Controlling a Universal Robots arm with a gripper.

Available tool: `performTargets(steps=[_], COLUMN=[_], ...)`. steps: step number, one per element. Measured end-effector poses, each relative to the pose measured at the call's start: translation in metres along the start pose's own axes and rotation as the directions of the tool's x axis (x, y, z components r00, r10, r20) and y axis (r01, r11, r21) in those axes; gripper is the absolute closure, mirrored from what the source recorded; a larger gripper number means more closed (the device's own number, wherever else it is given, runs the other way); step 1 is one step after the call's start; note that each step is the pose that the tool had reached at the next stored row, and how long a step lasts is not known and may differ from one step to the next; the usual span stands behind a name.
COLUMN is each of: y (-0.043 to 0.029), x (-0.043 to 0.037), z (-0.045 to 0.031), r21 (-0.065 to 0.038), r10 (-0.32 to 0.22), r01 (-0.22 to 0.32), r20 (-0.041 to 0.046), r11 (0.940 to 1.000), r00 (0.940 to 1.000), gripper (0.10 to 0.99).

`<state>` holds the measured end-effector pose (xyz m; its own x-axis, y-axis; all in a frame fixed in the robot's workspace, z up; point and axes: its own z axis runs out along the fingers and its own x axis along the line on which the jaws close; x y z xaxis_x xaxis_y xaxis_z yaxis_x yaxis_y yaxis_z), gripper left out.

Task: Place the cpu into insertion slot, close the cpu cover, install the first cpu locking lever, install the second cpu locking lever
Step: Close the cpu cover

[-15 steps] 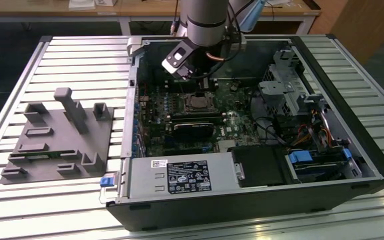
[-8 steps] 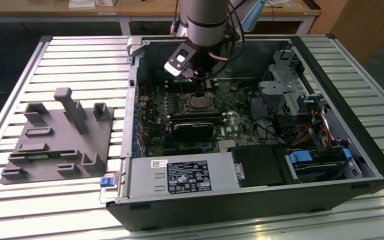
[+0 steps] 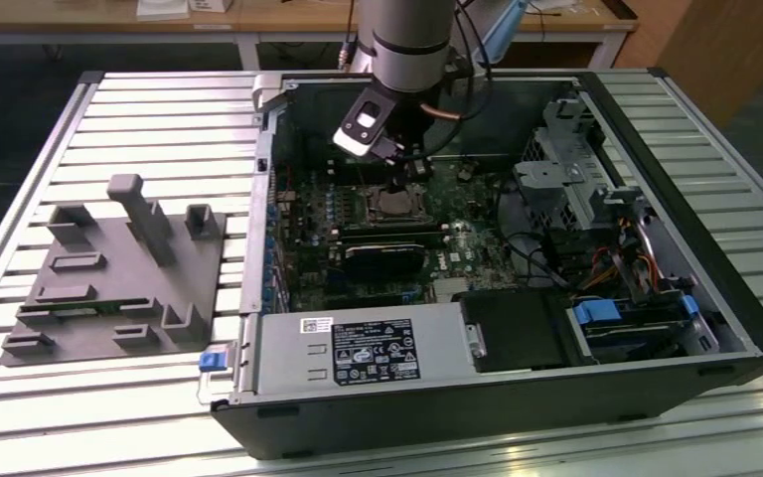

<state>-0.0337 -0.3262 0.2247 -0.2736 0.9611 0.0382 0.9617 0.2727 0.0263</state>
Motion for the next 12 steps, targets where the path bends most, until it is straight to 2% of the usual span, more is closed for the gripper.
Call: performTargets(steps=[6, 12], y=[0.0, 0.0], x=[0.0, 0.0], z=[0.0, 0.0], r21=[0.003, 0.006], r10=[-0.095, -0.179], r01=[0.095, 0.179], r20=[-0.0027, -0.0053], r11=[0.9955, 0.9838], r00=[0.9955, 0.9838], gripper=[0.98, 0.98])
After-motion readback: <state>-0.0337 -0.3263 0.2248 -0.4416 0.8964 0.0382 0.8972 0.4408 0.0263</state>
